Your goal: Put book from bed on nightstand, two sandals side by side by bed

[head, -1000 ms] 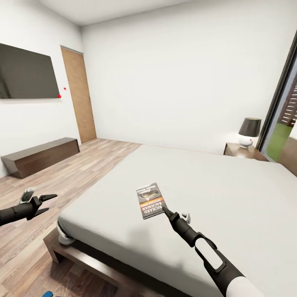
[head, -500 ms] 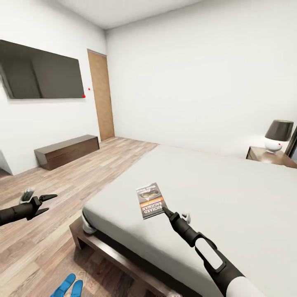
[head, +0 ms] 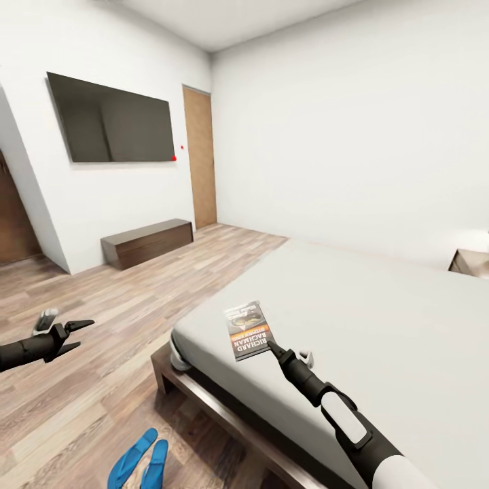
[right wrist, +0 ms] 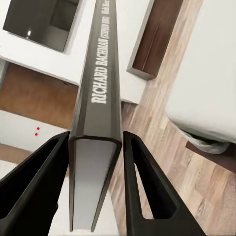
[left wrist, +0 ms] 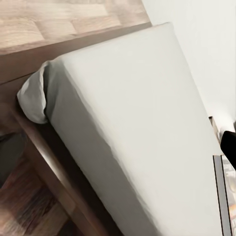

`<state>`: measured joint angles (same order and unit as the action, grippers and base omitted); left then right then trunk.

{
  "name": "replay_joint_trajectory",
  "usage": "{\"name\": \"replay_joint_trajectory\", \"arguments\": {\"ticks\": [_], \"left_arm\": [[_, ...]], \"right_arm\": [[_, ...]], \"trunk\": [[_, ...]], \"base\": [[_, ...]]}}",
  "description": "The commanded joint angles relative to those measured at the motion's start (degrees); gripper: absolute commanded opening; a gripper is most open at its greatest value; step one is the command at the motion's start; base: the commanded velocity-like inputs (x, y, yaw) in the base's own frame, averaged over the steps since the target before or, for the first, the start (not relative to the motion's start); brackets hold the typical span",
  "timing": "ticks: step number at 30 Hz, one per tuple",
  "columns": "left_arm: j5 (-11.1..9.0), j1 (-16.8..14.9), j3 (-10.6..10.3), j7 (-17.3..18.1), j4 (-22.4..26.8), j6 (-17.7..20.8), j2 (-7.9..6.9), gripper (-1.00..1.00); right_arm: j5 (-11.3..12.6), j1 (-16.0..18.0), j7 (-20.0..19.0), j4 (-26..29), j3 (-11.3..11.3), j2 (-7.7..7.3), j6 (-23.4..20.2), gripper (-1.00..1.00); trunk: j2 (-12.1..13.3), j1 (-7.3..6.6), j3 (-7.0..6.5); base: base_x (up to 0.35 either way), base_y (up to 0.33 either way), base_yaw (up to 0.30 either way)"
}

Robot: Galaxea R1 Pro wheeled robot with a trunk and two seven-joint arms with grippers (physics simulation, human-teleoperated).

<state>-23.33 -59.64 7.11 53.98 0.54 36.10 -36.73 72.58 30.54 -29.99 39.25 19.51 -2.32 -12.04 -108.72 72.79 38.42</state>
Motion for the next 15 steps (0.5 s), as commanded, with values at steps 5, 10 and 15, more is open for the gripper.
{"name": "replay_joint_trajectory", "arguments": {"ticks": [5, 10, 15], "left_arm": [[0.3, -0.04, 0.45, 0.08, -0.01, 0.38, -0.01, 1.0], [0.3, -0.04, 0.45, 0.07, -0.01, 0.38, -0.01, 1.0], [0.3, -0.04, 0.45, 0.06, -0.01, 0.38, -0.01, 1.0]], "right_arm": [[0.72, 0.05, -0.07, 0.03, 0.17, -0.06, -0.26, -1.0], [0.72, 0.05, -0.07, 0.03, 0.17, -0.06, -0.26, -1.0], [0.72, 0.05, -0.07, 0.03, 0.24, -0.06, -0.26, -1.0]], "trunk": [[-0.03, -0.01, 0.06], [-0.03, -0.01, 0.06], [-0.03, -0.01, 0.06]], "base": [[-0.004, 0.004, 0.265], [-0.001, 0.001, 0.265], [0.0, 0.0, 0.265]]}}
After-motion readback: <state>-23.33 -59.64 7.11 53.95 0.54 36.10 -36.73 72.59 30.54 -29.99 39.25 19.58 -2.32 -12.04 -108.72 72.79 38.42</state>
